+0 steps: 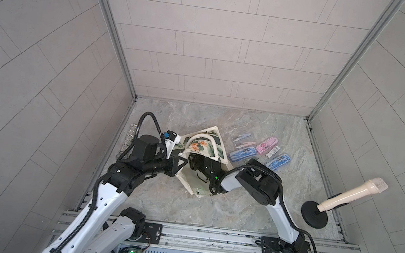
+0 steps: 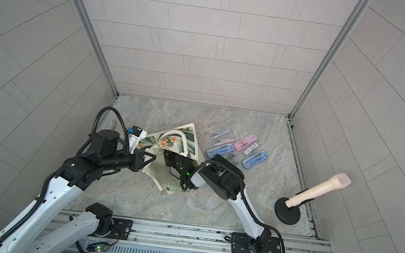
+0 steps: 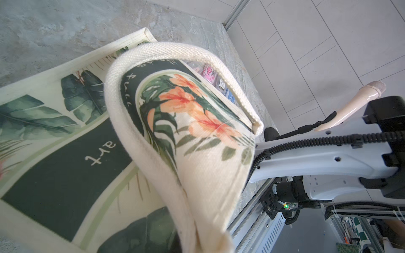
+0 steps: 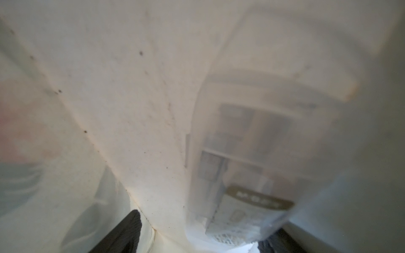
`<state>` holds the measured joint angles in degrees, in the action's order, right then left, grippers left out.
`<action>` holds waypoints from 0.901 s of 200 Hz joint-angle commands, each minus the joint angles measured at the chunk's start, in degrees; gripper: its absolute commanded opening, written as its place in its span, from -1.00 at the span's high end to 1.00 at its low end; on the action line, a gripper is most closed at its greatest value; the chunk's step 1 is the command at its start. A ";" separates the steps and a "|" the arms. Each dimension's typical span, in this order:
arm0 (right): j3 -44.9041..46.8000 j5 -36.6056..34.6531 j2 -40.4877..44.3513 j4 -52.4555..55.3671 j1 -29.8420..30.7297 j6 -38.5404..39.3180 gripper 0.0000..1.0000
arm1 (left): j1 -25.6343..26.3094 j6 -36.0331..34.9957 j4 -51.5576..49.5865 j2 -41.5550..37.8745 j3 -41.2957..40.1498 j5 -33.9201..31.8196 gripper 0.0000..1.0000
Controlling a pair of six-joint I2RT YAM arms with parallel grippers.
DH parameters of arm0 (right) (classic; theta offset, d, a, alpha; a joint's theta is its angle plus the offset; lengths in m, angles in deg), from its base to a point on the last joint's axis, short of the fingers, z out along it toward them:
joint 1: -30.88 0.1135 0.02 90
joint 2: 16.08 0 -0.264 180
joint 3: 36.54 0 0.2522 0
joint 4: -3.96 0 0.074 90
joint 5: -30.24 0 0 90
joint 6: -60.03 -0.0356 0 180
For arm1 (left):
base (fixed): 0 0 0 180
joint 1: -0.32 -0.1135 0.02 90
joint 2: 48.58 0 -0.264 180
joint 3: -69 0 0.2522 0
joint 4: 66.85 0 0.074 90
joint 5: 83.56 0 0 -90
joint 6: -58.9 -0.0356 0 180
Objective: Take out the compass set from the canvas bag
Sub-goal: Pick up the compass set from the canvas bag.
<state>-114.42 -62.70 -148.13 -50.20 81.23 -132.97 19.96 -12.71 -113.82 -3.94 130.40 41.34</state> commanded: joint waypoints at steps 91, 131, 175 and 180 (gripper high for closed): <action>-1.05 -0.86 -5.58 2.97 -1.63 -5.37 -0.50 | 0.64 2.64 10.10 -5.80 -3.83 7.38 1.00; -4.90 -0.58 -8.51 2.64 -2.44 -6.38 -0.42 | 1.72 2.16 7.42 -6.18 -1.97 8.50 1.00; -5.93 -0.49 -9.63 1.35 -3.20 -6.02 -0.17 | 3.68 0.79 3.71 -6.55 -0.43 6.74 1.00; -5.93 -0.41 -9.63 0.80 -3.31 -5.60 -0.15 | 3.94 0.54 3.23 -6.65 -0.31 6.22 1.00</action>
<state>-120.52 -60.41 -154.56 -53.26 80.31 -135.68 21.51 -10.59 -111.46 -7.56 125.05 40.38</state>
